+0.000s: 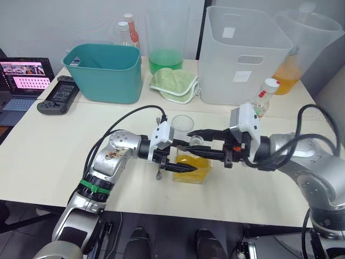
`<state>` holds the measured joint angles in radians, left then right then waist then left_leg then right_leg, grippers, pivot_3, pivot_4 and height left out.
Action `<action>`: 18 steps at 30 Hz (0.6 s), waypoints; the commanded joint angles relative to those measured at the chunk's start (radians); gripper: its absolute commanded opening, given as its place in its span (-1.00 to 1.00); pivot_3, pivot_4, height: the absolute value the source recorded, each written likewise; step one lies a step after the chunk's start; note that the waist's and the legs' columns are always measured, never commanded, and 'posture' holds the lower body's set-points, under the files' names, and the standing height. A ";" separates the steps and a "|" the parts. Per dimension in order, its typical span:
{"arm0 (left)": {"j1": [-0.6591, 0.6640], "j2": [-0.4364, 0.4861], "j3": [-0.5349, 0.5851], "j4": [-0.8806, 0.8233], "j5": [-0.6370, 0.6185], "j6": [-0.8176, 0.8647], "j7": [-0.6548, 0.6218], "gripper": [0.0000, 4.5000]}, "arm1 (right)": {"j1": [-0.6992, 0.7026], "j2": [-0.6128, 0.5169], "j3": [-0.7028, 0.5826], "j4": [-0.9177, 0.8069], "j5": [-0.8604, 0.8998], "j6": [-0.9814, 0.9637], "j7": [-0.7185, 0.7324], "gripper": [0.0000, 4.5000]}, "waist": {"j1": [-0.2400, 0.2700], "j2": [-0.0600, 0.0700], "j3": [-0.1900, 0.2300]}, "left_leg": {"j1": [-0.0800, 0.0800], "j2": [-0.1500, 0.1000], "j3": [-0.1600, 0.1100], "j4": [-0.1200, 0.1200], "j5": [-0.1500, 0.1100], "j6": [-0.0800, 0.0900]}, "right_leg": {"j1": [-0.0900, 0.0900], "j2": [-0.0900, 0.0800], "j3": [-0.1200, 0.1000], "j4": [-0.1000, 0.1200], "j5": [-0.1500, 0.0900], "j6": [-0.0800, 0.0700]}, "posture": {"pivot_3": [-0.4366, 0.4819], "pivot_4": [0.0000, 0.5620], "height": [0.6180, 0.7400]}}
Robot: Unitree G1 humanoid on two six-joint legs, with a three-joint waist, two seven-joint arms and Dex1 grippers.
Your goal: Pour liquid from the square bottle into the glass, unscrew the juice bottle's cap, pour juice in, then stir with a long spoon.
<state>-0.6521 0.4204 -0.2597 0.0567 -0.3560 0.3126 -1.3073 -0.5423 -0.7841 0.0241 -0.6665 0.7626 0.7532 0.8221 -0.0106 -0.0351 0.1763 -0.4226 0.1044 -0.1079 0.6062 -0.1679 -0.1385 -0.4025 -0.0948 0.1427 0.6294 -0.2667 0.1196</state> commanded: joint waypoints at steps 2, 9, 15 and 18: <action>-0.004 -0.007 -0.025 0.016 0.028 0.004 0.017 0.24 | -0.024 -0.031 -0.034 -0.032 0.021 0.019 -0.011 -0.52 | 0.000 0.000 0.000 | 0.000 0.000 0.000 0.000 0.000 0.000 | 0.000 0.000 0.000 0.000 0.000 0.000 | -0.05 -0.47 0.91; -0.007 -0.012 -0.011 0.021 0.025 -0.008 0.028 0.24 | 0.070 -0.051 -0.297 0.044 0.166 0.045 -0.055 -0.52 | 0.011 0.000 0.000 | 0.000 0.000 0.000 0.001 0.000 0.000 | 0.001 0.000 0.000 0.000 0.000 0.000 | -0.05 -0.47 0.91; -0.021 -0.022 0.026 -0.002 -0.012 0.006 0.041 0.24 | 0.284 -0.111 -0.509 0.209 0.052 0.010 -0.079 -0.52 | 0.011 0.000 0.000 | 0.000 0.000 0.000 0.001 0.000 0.000 | 0.001 0.000 0.000 0.000 0.000 0.000 | -0.05 -0.47 0.91; -0.022 -0.031 0.040 -0.012 -0.021 0.015 0.059 0.24 | 0.367 -0.074 -0.548 0.343 -0.080 -0.098 -0.136 -0.52 | 0.008 0.000 0.000 | 0.000 0.000 0.000 0.001 0.001 0.001 | 0.000 0.000 0.000 0.000 0.000 0.000 | -0.05 -0.47 0.91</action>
<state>-0.6566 0.3990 -0.2506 0.0690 -0.3616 0.3277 -1.2819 -0.1813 -0.8735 -0.4719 -0.3719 0.7476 0.7351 0.7189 -0.0026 -0.0350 0.1763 -0.4223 0.1043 -0.1081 0.6066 -0.1670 -0.1370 -0.4020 -0.0946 0.1428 0.6297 -0.2665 0.1193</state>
